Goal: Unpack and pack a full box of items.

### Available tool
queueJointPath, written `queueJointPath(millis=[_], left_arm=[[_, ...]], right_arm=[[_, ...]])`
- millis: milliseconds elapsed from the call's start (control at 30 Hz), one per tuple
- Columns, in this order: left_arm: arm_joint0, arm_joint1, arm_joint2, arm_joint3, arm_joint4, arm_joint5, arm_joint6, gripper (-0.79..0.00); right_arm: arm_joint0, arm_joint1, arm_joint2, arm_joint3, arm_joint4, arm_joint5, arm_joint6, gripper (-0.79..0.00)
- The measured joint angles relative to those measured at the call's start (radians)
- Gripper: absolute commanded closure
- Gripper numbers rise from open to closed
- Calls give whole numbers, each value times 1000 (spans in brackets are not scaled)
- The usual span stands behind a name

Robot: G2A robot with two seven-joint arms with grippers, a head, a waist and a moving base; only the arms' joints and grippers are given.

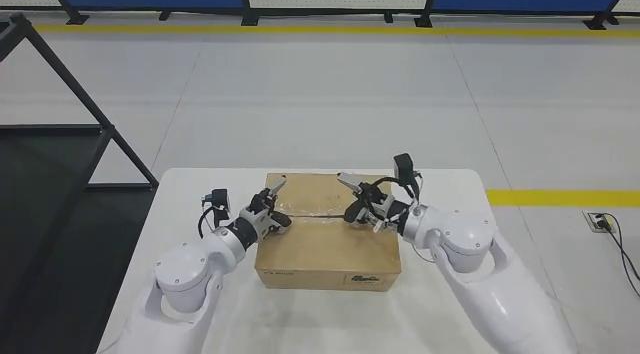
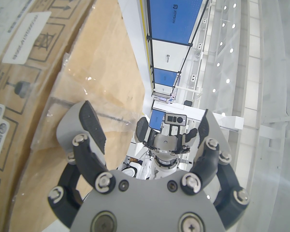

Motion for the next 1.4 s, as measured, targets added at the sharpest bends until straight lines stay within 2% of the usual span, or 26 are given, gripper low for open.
queueJointPath(millis=[367,1400], left_arm=[[-3,4,3,2,-4,-2,3,-785],[11,14,0,-25,-13,-5,29,-785]], right_arm=[[-6,-4,5,63,-17,3,-10,-785],[-240,59,303,-132,-16,32,-57,-785]])
